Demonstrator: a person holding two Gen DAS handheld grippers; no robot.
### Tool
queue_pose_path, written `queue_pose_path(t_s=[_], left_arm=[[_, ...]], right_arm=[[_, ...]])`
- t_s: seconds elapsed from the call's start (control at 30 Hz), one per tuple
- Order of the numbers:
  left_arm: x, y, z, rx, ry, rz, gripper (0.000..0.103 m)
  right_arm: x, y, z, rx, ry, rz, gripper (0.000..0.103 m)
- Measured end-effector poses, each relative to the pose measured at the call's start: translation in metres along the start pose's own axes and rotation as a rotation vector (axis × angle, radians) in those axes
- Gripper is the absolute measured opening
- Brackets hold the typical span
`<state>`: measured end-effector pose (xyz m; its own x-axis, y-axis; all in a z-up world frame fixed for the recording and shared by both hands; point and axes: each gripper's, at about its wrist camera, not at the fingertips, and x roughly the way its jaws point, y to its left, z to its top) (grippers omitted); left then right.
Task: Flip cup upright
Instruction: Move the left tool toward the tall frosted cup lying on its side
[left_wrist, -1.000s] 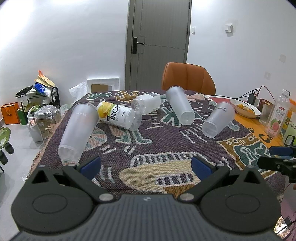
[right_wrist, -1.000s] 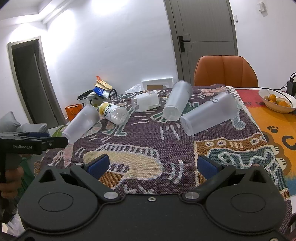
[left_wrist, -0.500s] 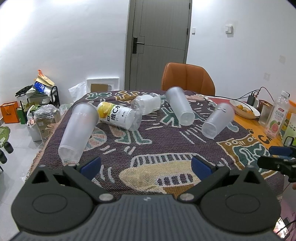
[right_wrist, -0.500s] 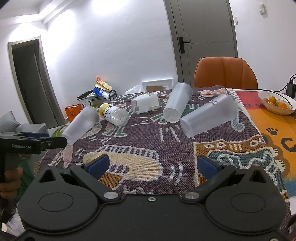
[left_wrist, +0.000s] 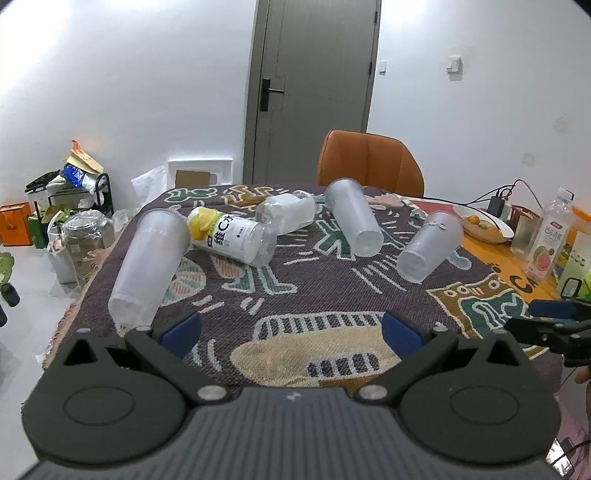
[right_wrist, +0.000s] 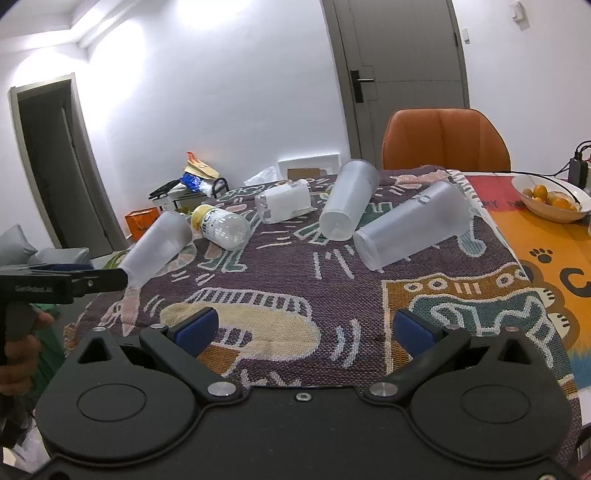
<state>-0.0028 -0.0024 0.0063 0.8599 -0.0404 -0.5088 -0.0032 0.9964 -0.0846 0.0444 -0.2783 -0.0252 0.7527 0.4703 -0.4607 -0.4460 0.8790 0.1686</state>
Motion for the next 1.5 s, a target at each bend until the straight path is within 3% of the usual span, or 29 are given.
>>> queue_pose_path(t_s=[0.63, 1.5], left_arm=[[0.041, -0.010, 0.021, -0.036, 0.022, -0.007, 0.103], [0.141, -0.060, 0.073, 0.086, 0.097, -0.071, 0.103]], right_arm=[[0.018, -0.020, 0.010, 0.063, -0.023, -0.035, 0.103], [0.055, -0.094, 0.031, 0.232, -0.059, -0.104, 0.103]])
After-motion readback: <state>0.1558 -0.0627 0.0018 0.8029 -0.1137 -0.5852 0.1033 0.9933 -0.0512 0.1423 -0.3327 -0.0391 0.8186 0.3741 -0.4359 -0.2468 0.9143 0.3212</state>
